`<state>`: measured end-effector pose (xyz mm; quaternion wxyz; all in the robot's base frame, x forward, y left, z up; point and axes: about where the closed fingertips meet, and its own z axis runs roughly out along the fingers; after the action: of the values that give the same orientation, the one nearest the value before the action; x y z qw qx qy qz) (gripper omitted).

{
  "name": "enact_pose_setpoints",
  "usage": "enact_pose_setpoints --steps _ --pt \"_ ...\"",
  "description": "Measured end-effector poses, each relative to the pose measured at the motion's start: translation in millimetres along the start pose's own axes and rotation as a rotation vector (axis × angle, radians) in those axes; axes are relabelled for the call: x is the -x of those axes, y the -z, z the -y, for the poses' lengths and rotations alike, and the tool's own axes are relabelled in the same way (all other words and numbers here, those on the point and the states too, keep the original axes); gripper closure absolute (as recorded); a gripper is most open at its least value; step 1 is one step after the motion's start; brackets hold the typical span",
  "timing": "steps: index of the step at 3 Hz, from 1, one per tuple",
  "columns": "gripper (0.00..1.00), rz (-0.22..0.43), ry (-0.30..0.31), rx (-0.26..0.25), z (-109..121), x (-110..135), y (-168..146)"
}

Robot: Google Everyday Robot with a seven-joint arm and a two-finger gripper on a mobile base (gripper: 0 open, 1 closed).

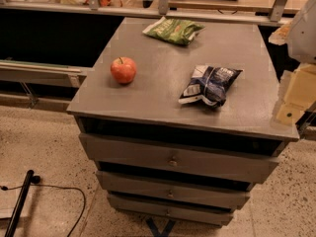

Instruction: Pick blue chip bag

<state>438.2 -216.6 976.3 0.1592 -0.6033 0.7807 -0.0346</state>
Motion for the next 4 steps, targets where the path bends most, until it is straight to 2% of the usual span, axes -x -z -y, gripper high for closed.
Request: enact_pose_setpoints --steps 1,2,3,4 --pt "0.0 0.0 0.0 0.0 0.0 0.0 0.0" --pt "0.0 0.052 -0.089 -0.019 -0.5 -6.6 -4.5" --pt "0.0 0.191 -0.312 -0.058 -14.6 -27.0 -17.4" --pt "0.0 0.32 -0.439 -0.099 -35.1 -43.4 -36.1"
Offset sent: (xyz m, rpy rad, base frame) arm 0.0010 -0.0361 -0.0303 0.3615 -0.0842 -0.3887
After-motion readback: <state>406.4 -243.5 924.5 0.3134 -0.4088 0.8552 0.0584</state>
